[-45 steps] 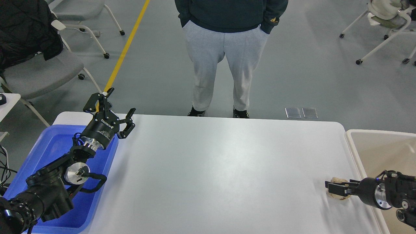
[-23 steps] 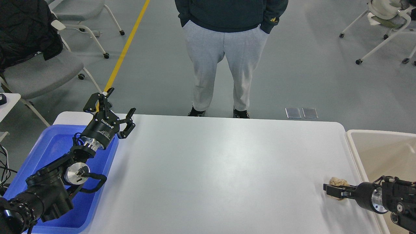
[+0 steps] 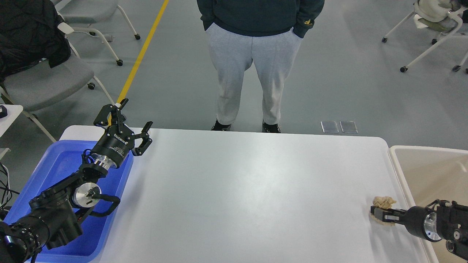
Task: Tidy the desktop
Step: 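Lift the paper ball with the right gripper and carry it into the beige bin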
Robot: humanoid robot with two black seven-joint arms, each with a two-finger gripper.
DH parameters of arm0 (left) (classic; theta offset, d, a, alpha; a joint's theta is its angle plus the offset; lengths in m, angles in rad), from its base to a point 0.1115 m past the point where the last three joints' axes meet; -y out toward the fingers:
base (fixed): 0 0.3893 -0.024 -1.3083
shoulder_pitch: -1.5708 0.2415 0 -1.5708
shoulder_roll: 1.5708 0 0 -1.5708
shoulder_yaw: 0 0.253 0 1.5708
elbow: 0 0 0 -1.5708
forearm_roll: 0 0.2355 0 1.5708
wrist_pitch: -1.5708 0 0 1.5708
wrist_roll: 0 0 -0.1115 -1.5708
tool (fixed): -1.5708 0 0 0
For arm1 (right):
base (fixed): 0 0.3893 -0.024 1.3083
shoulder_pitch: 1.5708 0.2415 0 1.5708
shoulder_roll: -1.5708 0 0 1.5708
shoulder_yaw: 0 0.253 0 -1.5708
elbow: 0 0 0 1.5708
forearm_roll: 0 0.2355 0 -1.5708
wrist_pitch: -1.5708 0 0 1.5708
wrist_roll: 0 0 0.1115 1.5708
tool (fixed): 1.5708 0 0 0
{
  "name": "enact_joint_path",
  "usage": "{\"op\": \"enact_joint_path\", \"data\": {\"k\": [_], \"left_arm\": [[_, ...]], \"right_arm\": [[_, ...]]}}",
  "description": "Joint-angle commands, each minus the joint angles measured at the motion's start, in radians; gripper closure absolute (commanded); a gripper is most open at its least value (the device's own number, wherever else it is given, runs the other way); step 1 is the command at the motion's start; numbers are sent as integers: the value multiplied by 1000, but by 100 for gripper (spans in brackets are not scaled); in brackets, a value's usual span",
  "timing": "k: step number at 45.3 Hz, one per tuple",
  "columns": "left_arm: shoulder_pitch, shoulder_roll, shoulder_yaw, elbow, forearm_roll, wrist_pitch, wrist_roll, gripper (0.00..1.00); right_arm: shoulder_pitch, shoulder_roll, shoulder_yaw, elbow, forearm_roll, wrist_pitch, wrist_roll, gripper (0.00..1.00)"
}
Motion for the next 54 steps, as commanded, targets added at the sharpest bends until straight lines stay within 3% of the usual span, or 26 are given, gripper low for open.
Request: {"op": "enact_joint_path", "data": {"k": [1,4,11,21,28,33,41,44,47,51,54], "left_arm": [[0,0,0,1,1,0,0,0],[0,1,0,0,1,0,0,0],[0,0,0,1,1,0,0,0],[0,0,0,0,1,0,0,0],[0,0,0,0,-1,0,0,0],[0,0,0,0,1,0,0,0],[0,0,0,0,1,0,0,0],[0,0,0,0,-1,0,0,0],[0,0,0,0,1,0,0,0],[0,0,0,1,-1,0,0,0],[0,0,0,0,1,0,0,0]], "right_arm": [[38,-51,3,6,131,9,163,100],[53,-77,3,6,157,27,208,100],[113,-149,4,14,227,113,251,100],[225,-246,4,9,293,246,263,100],[275,-278,3,-33,295,277,260,100],[282,-264,4,-154,331,286,257,100],[266,-172,-16,-372,587,352,239,100],[262,-141,-16,-438,663,378,213,100],[242,-112,-2,-466,750,383,156,100],[217,-94,3,-481,932,380,32,100],[193,-86,4,-482,1122,372,-91,100]]}}
